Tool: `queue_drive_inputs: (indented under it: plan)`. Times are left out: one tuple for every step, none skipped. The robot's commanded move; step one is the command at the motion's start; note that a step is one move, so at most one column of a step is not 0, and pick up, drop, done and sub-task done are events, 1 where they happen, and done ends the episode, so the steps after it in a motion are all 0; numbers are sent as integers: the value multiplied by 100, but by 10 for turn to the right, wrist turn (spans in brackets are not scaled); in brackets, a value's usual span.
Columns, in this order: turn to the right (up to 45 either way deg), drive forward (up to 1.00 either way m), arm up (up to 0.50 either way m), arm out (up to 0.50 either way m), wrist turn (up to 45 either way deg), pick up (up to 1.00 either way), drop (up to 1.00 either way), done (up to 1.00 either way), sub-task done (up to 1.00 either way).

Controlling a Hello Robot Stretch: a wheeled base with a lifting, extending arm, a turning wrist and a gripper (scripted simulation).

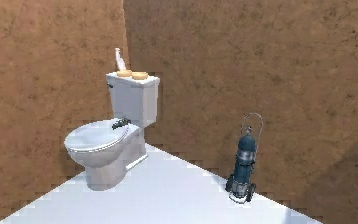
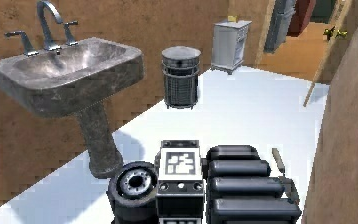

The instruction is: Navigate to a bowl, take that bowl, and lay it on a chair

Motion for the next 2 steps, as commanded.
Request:
queue_drive_inputs:
  plan:
    - [240, 0, 0, 0, 0, 0, 0, 0, 0]
    - [-450, 0, 0, 0, 0, 0, 0, 0, 0]
